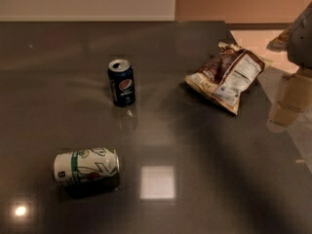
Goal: Place 7up can upright
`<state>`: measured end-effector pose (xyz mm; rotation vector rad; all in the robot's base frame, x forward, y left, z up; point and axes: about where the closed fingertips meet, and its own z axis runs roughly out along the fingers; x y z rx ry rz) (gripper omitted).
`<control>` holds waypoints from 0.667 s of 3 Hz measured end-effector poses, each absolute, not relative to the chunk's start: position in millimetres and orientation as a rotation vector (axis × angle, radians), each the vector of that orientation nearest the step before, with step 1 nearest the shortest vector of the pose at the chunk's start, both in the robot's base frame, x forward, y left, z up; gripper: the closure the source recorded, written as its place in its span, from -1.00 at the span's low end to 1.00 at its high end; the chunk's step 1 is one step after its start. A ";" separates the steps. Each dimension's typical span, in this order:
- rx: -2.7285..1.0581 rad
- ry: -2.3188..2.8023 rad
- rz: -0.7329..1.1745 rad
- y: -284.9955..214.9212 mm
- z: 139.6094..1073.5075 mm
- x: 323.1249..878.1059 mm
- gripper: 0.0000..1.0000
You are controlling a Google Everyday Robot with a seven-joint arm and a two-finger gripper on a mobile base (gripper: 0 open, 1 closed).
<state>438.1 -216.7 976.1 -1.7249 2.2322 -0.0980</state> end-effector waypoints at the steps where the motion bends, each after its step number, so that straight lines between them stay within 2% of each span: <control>1: -1.725 2.232 -0.098 -216.6 976.1 438.2 -1.00; 2: -1.791 2.180 -0.060 -206.2 975.4 444.9 -1.00</control>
Offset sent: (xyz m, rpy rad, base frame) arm 0.0140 0.0226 -0.0066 0.0279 0.0534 0.1516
